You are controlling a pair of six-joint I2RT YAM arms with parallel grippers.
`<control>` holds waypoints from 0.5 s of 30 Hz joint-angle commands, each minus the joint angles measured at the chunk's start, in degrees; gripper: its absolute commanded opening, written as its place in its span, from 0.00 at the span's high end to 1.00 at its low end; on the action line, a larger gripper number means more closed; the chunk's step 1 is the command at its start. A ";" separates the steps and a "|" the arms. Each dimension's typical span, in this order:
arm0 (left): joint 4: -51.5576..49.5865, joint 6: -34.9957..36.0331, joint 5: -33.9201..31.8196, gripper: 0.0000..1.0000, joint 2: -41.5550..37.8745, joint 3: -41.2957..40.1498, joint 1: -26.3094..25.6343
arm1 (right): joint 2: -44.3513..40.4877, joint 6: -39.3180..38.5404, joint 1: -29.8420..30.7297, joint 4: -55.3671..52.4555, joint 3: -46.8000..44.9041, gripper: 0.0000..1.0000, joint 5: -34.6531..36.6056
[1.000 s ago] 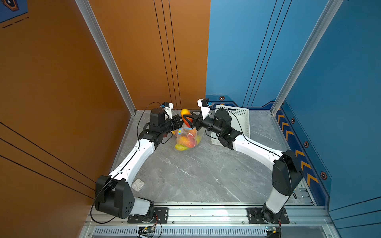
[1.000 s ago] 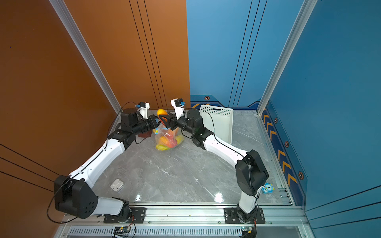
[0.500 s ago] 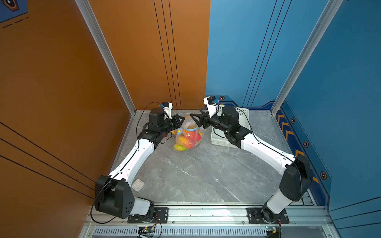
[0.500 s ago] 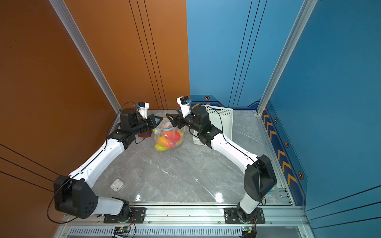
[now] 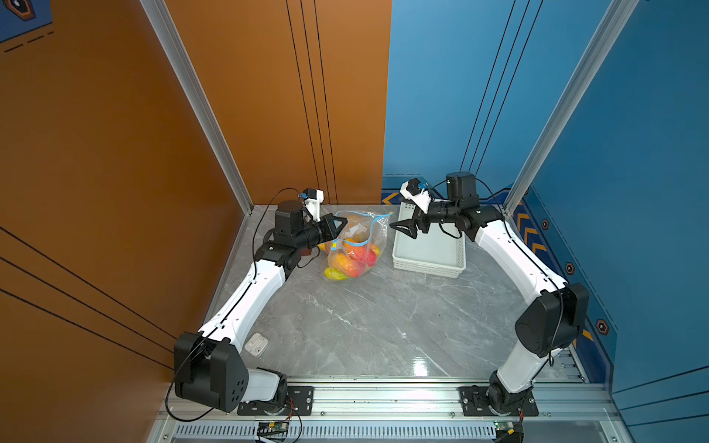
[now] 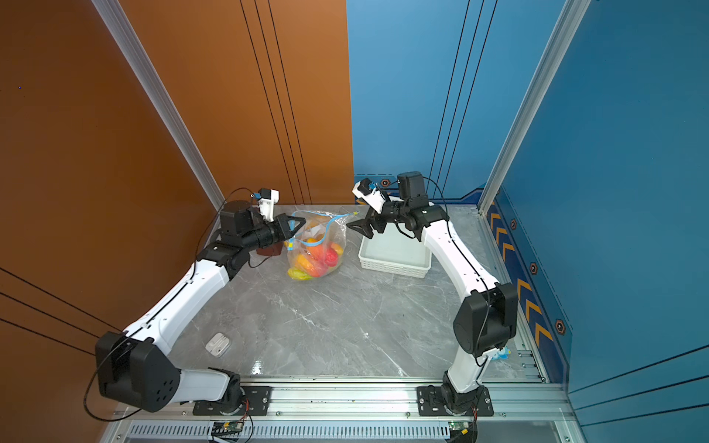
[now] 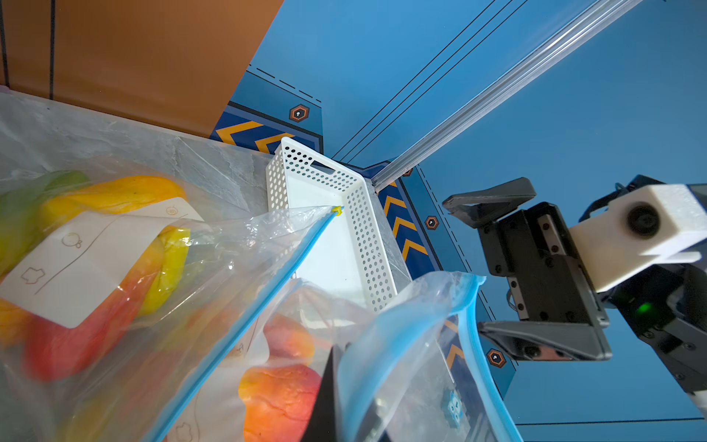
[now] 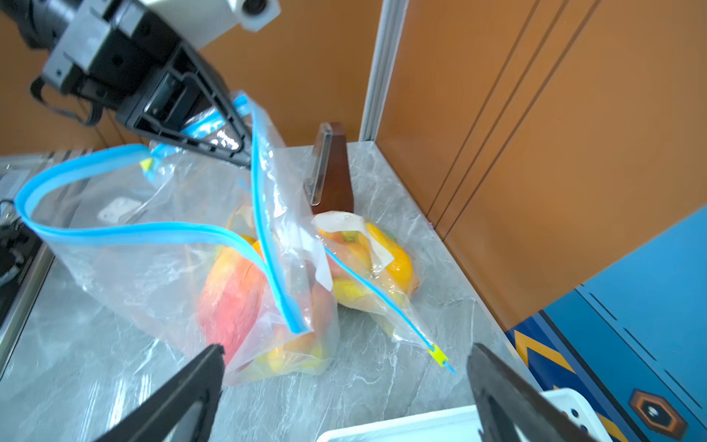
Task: Place the mango in a zip-top bag and seal the zipper
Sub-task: Adjust the zipper food storage bag at the center of the board.
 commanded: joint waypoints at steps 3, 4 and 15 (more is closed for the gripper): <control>2.48 1.99 3.54 1.00 1.60 1.29 -0.78 | 1.78 -12.63 4.23 -7.57 3.28 0.04 -1.57; 2.44 1.91 3.59 1.00 1.88 1.38 -0.87 | 1.91 -12.37 4.51 -7.63 3.68 0.09 -2.14; 2.50 0.77 4.16 0.43 1.12 2.24 1.40 | 1.36 -10.63 4.00 -7.57 1.38 0.86 -0.92</control>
